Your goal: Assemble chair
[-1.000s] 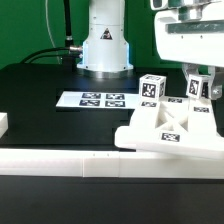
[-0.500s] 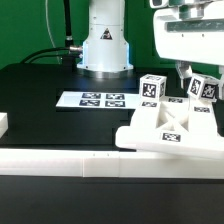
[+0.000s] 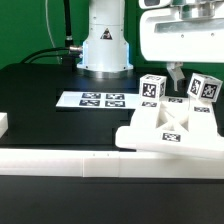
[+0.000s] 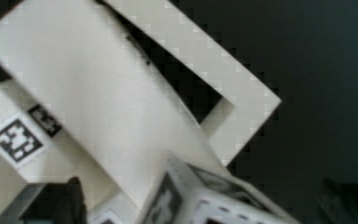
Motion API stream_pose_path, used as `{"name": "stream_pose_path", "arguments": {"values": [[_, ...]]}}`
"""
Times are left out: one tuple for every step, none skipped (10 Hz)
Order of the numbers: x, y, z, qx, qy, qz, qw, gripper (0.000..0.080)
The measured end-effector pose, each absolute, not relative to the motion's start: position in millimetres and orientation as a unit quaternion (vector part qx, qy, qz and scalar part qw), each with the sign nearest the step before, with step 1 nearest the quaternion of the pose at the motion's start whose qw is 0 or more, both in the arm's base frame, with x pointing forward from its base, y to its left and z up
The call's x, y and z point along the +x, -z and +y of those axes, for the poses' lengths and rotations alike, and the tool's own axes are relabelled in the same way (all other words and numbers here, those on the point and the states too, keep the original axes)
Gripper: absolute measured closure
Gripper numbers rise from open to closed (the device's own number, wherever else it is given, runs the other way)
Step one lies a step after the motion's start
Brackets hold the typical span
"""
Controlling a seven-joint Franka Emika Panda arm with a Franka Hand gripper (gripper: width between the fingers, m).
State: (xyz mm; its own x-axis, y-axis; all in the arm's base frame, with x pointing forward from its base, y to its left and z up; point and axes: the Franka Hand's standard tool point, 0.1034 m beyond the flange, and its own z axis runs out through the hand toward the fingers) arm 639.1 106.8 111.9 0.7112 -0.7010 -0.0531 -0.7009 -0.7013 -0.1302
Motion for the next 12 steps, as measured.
{"name": "stream_pose_path", "arguments": {"values": [[639.8,-114.0,105.5,-0.945,-0.002,0.322,0.056,0.015],[643.3,-115.9,104.1,-0.969,0.002,0.244,0.039,0.015],[643.6,-117.0,104.4,-0.982,0.001,0.188,0.028,0.015],[644.4,-118.2,105.7,-0.991,0.005,0.133,0.019,0.015],[644.4,-118.2,105.5,-0.996,0.007,0.093,0.016,0.015],[644.3,-117.7,105.0,-0.998,0.007,0.062,0.016,0.015],[643.9,-116.9,104.3,-0.999,0.007,0.034,0.016,0.015],[644.1,-116.9,103.2,-1.0,0.008,-0.001,0.016,0.015],[644.3,-116.4,100.1,-0.999,0.008,-0.035,0.015,0.015],[644.5,-115.0,96.0,-0.998,0.007,-0.056,0.015,0.0269],[644.5,-114.9,96.7,-0.999,0.007,-0.046,0.015,0.0405],[644.4,-114.8,97.0,-0.999,0.007,-0.047,0.015,0.0405]]}}
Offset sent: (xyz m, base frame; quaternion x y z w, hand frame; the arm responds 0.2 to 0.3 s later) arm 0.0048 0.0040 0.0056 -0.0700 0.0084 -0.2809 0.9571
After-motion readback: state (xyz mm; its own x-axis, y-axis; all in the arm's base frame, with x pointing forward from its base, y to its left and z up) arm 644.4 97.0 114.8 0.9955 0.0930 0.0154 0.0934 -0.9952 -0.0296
